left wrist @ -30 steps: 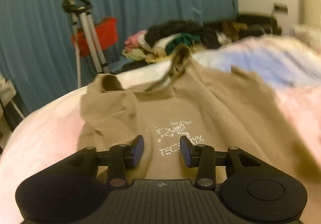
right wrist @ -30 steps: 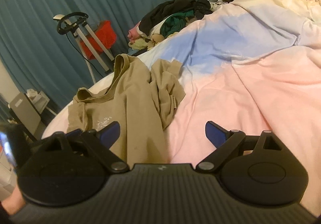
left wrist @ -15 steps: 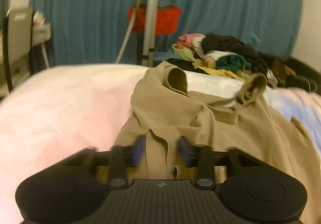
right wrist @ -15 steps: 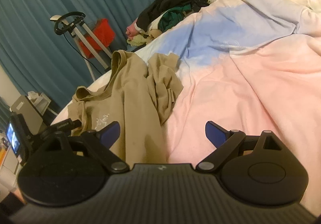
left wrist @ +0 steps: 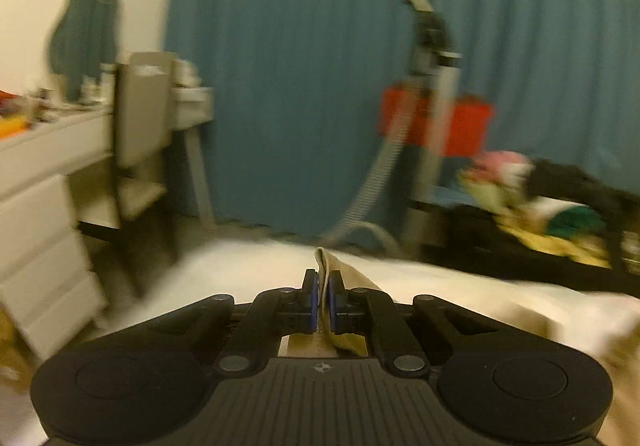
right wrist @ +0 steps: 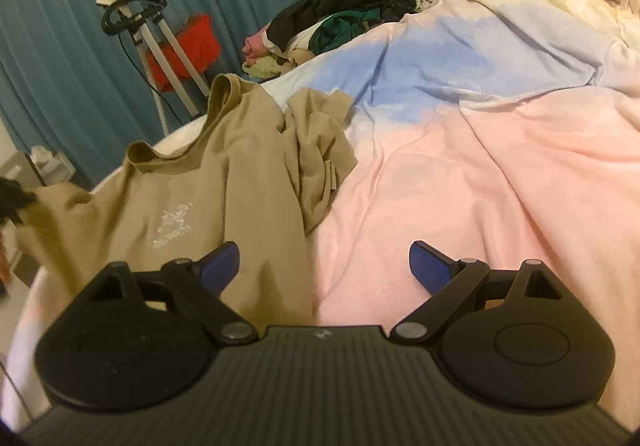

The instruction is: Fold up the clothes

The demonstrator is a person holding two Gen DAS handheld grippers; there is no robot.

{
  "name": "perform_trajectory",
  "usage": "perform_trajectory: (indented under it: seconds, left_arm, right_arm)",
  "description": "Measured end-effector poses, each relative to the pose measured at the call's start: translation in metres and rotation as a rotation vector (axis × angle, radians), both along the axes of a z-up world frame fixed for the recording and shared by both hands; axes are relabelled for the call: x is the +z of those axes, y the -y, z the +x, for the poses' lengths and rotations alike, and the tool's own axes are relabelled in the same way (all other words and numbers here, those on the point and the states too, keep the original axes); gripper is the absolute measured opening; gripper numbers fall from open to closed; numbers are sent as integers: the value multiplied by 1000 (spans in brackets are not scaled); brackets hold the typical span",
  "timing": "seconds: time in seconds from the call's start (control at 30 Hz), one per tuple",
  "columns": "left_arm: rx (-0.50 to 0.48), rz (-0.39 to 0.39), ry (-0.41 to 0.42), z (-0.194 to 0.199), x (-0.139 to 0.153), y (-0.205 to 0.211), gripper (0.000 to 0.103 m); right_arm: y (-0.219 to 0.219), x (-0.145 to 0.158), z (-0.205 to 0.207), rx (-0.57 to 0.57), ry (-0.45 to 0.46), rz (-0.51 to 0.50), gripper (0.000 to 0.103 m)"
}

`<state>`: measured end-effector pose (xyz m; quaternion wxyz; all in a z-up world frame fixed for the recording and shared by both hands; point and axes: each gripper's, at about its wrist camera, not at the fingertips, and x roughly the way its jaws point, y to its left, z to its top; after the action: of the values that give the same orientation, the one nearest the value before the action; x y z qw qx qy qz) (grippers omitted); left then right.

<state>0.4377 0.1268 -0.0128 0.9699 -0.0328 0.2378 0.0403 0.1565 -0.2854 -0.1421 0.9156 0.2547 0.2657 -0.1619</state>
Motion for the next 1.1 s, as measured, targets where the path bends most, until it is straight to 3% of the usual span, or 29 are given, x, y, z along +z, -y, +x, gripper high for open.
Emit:
perform_trajectory:
  seconds: [0.07,0.17,0.23,0.37,0.5,0.67,0.77,0.87,0.9,0.93,1.1]
  left_arm:
    - [59,-6,-51,23,-8,-21,7]
    - [88,-93,-144,36,-30,-52,23]
    - [97,-164,-169,27,-45,-67,53]
    - [49,-239,-227,-13,-60,-81,59]
    - [29,-299,-217,-72,-53,-80,81]
    - [36,-509,-268,-118,-61,-72,82]
    - [65,-539,-276,-121,-70,-61,78]
    - [122,-516,-229,-111,-73,-48,57]
    - [134,-467,-216,-106,-71,-44,34]
    - [146,-418,-204,-101,-68,-41,3]
    - [257,-251,-171,-80,-61,-39,4]
  right_arm:
    - [-3,-1,4,4,-10,-24,93]
    - [-9,-3,10,9,-20,-55,93]
    - [-10,-5,14,10,-23,-60,93]
    - [-13,-6,19,22,-28,-66,93]
    - [-18,-2,15,37,-17,-73,93]
    - [-23,7,7,44,4,-89,93]
    - [-24,12,0,49,17,-90,93]
    - [-25,14,-3,58,24,-89,93]
    - [-25,14,-3,61,25,-88,93]
    - [-25,14,-4,65,27,-87,93]
    - [-24,14,-2,81,39,-74,93]
